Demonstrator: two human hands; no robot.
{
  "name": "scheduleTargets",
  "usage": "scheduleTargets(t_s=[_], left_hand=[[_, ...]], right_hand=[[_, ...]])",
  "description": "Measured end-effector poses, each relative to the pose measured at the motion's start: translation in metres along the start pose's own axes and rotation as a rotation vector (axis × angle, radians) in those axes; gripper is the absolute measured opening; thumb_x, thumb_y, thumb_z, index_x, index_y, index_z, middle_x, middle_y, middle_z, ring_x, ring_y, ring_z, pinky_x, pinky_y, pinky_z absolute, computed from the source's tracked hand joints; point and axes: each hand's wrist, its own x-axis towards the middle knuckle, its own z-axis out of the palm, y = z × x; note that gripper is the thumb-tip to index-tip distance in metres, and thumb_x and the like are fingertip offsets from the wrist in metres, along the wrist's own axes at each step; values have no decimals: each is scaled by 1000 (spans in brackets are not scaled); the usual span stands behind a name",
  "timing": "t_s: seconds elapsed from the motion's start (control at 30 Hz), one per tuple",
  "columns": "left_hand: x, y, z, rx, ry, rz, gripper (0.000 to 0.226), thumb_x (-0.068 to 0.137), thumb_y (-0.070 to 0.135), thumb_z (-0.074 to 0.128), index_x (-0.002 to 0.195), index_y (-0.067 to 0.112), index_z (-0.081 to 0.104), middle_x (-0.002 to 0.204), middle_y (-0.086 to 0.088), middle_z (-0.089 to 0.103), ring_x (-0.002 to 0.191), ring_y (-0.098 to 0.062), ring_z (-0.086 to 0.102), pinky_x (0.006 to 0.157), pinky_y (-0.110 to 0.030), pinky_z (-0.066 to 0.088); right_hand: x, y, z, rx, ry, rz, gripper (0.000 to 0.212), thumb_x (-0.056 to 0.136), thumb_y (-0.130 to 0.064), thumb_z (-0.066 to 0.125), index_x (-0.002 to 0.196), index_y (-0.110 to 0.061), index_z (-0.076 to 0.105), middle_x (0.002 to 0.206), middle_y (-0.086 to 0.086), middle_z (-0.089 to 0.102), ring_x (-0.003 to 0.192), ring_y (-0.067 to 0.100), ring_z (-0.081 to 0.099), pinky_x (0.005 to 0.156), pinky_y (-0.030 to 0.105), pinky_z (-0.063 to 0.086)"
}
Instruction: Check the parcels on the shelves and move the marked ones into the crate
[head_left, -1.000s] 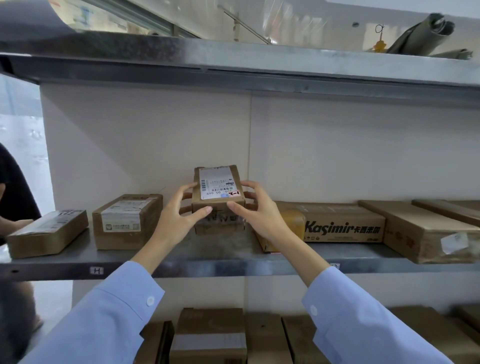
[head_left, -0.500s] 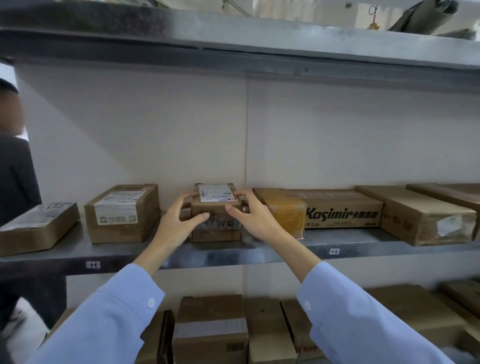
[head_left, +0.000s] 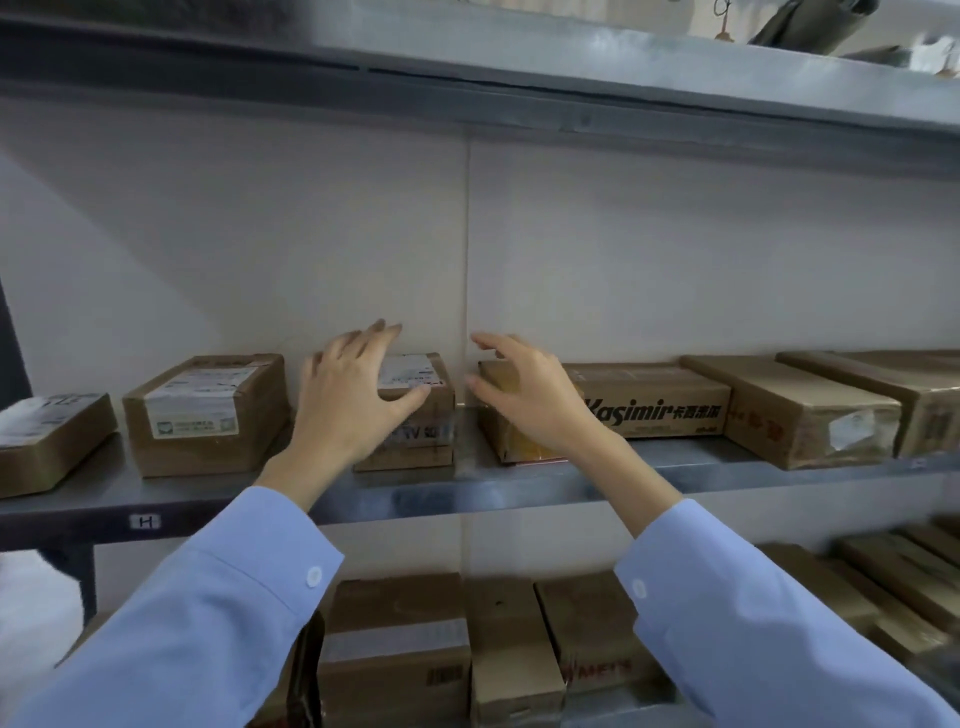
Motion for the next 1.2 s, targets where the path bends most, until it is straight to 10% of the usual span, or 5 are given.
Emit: scheduleTargets(t_s=[0.3, 0.77, 1.0, 1.2], left_hand=[[5, 69, 47, 137, -146, 51, 78, 85, 70, 50, 147, 25, 35, 147, -1, 47, 136, -22, 39, 111, -39, 25], [-1, 98, 70, -16, -164, -131, 71, 81, 63, 63, 140, 30, 43, 132, -1, 60, 135, -25, 41, 120, -43, 4], [-7, 108, 61, -258, -11, -186, 75, 76, 53, 74, 141, 33, 41, 133, 3, 56, 123, -21, 51, 103, -48, 46], [0, 120, 50, -374, 57, -148, 77, 78, 44, 76, 144, 29, 39, 142, 1, 49, 128, -21, 49, 101, -44, 50]], right_hand=[[-19, 82, -46, -323, -107, 96, 77, 86, -58, 64, 150, -28, 36, 148, 2, 46, 138, 25, 38, 112, 47, 33], [-22, 127, -35, -10, -120, -19, 72, 82, -49, 73, 143, -25, 45, 138, -1, 55, 127, 20, 48, 107, 47, 42], [-17, 119, -44, 234, -19, -97, 64, 84, -36, 75, 141, -29, 46, 139, -8, 51, 122, 11, 51, 100, 27, 47], [-14, 102, -57, 421, 14, -47, 51, 89, -40, 68, 136, -30, 49, 139, -7, 49, 121, 12, 51, 89, 17, 49]])
